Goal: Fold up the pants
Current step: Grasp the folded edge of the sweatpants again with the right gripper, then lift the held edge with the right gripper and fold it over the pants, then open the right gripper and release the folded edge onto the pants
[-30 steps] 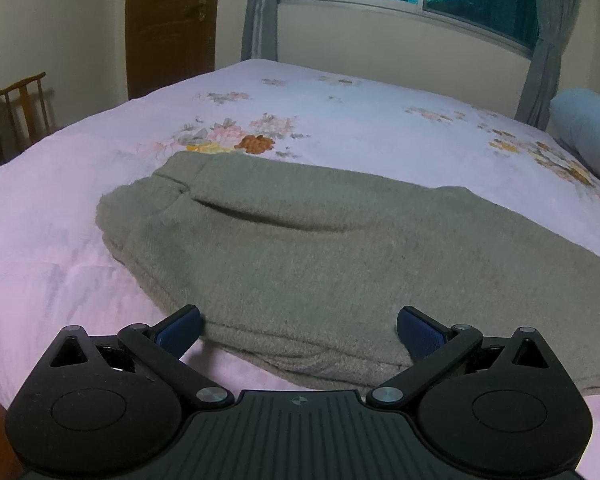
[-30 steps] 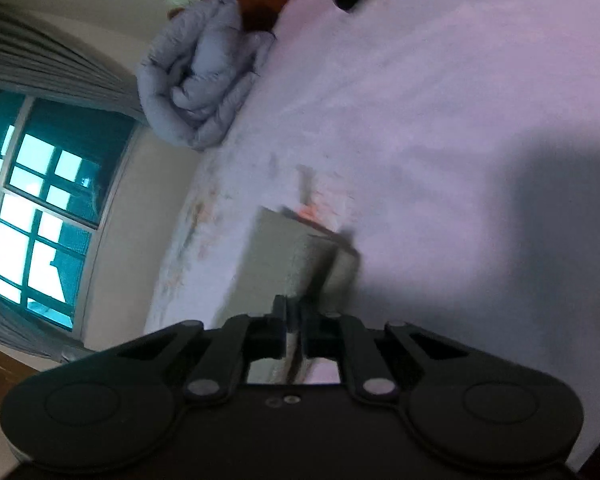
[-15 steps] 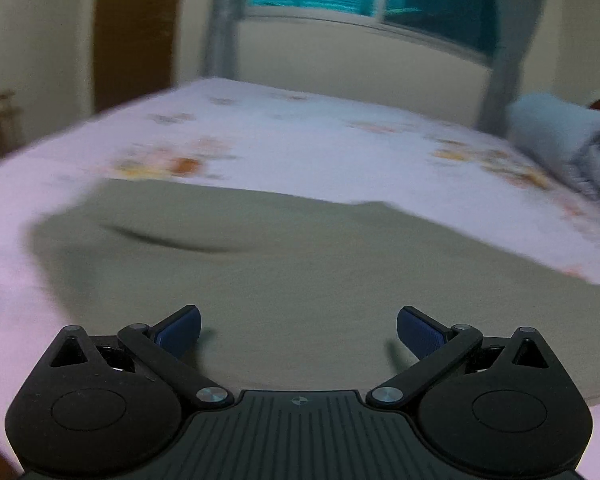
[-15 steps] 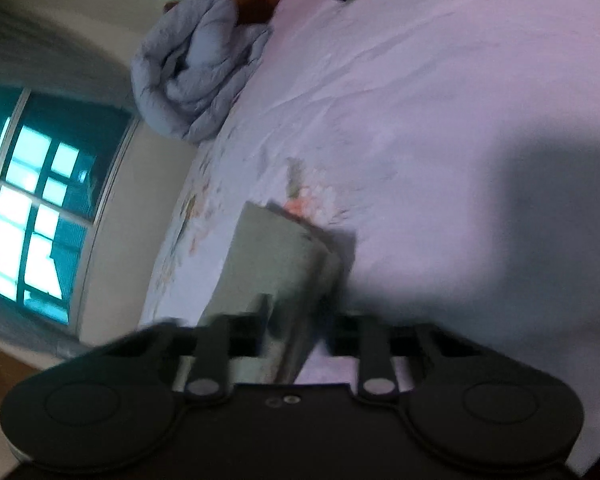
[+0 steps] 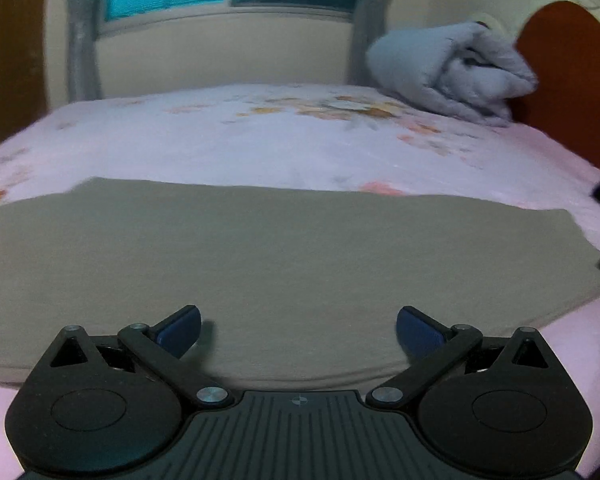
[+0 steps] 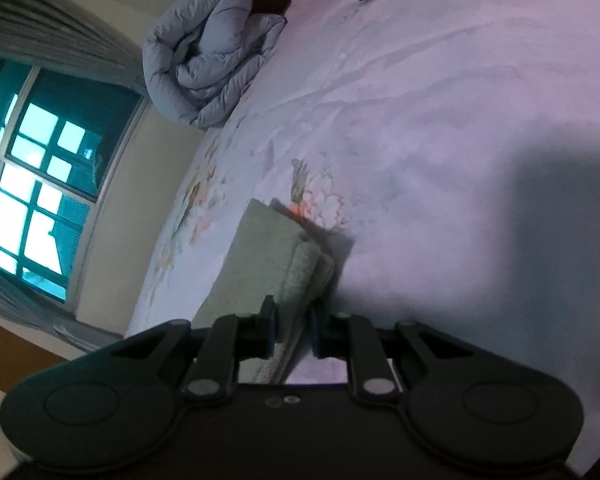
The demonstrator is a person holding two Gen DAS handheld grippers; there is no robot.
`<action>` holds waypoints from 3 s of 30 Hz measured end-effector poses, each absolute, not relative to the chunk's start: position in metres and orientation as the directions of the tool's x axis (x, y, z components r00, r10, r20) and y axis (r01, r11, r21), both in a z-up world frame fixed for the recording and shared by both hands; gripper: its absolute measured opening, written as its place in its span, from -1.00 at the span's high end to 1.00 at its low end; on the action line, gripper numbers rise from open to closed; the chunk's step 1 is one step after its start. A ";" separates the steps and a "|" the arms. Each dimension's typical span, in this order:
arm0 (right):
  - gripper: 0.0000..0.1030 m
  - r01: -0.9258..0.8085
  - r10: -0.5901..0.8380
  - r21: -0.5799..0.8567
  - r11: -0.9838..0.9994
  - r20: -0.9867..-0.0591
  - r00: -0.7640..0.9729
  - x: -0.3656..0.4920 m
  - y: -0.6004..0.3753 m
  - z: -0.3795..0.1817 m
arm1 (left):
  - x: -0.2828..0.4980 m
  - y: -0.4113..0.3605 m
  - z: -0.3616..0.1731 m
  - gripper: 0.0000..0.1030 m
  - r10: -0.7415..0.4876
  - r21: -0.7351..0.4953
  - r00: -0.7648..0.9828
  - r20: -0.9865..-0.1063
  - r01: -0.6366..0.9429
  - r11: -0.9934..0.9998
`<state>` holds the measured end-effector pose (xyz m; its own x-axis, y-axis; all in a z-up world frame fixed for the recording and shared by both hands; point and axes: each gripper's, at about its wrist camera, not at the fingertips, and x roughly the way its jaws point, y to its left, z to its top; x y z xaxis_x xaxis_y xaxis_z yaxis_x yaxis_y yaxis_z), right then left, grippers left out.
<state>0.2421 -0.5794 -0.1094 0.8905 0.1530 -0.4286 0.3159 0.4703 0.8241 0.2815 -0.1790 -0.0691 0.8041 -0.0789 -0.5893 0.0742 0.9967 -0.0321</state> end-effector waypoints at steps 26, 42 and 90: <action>0.85 0.005 0.218 0.610 0.793 -0.291 0.932 0.255 -0.450 0.033 | 0.231 -0.067 -0.011 -1.00 -0.055 -0.079 0.911 -0.410 0.025 0.997; 0.53 -0.420 0.527 0.319 0.850 -0.485 0.698 0.220 -0.150 -0.015 | 0.151 0.169 -0.037 -1.00 0.183 -0.300 0.846 -0.500 -0.368 0.880; -0.40 0.141 0.577 0.918 0.371 -0.347 0.739 0.227 -0.359 -0.099 | 0.249 0.007 -0.061 0.36 -0.166 -0.350 0.748 -0.643 -0.094 0.932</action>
